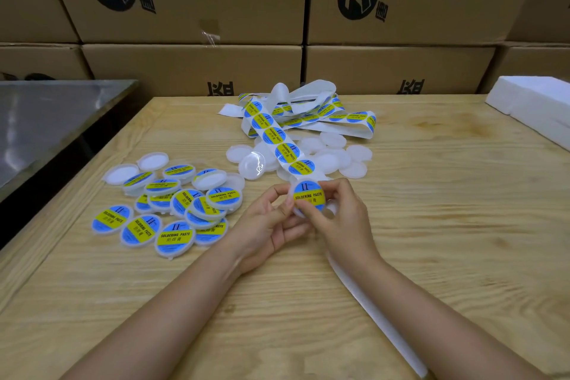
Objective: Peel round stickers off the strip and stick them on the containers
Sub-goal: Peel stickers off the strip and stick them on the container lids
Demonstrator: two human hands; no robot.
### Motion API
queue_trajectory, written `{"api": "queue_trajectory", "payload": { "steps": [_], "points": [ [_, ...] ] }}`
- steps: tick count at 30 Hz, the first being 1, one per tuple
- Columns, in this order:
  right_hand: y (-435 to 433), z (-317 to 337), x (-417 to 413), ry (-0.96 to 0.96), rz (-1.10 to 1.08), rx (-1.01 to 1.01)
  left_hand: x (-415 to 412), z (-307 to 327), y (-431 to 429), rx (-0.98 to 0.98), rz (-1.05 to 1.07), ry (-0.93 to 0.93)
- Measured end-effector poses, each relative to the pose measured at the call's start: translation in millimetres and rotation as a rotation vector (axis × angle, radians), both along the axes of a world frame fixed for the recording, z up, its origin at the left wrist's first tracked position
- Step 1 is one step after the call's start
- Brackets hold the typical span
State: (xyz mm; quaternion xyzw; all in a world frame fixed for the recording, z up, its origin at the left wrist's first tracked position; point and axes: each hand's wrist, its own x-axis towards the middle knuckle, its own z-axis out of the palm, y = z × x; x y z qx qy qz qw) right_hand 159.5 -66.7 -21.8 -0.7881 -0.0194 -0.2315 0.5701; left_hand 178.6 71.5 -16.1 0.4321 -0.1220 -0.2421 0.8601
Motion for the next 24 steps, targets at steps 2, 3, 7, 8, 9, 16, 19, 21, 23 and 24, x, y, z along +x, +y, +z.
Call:
{"api": "queue_trajectory", "payload": {
  "steps": [2, 3, 7, 8, 9, 16, 19, 21, 23, 24],
  "points": [
    [0.0, -2.1, 0.1, 0.008, 0.082, 0.062, 2.3, 0.5, 2.3, -0.005, 0.042, 0.031],
    [-1.0, -3.5, 0.5, 0.007, 0.106, 0.071, 3.3, 0.5, 3.0, 0.001, 0.056, 0.040],
    [-9.1, -7.6, 3.1, -0.022, 0.095, -0.084, 2.8, 0.9, 3.2, 0.036, 0.077, 0.044],
    [-9.9, -8.0, 3.8, -0.020, 0.089, -0.072, 2.6, 1.3, 2.6, 0.040, 0.081, 0.045],
    [-9.6, -8.8, 4.6, -0.017, 0.090, -0.014, 2.4, 1.8, 1.8, 0.038, 0.084, 0.046],
    [-12.1, -9.9, 5.7, -0.052, 0.075, -0.021, -3.3, 4.0, -2.6, 0.115, 0.104, -0.002],
    [-14.6, -6.2, 1.8, -0.061, 0.030, -0.117, -3.4, 6.1, -2.3, 0.131, 0.073, 0.020],
    [-12.9, -5.9, 1.1, -0.057, -0.005, -0.134, -3.6, 7.5, -2.6, 0.144, 0.027, 0.030],
    [-9.6, -5.7, 1.9, -0.041, -0.039, -0.090, -4.6, 8.1, -2.5, 0.154, -0.015, 0.019],
    [-7.6, -5.3, 2.9, -0.033, -0.053, -0.066, -5.1, 8.2, -2.1, 0.150, -0.032, 0.018]
  ]
}}
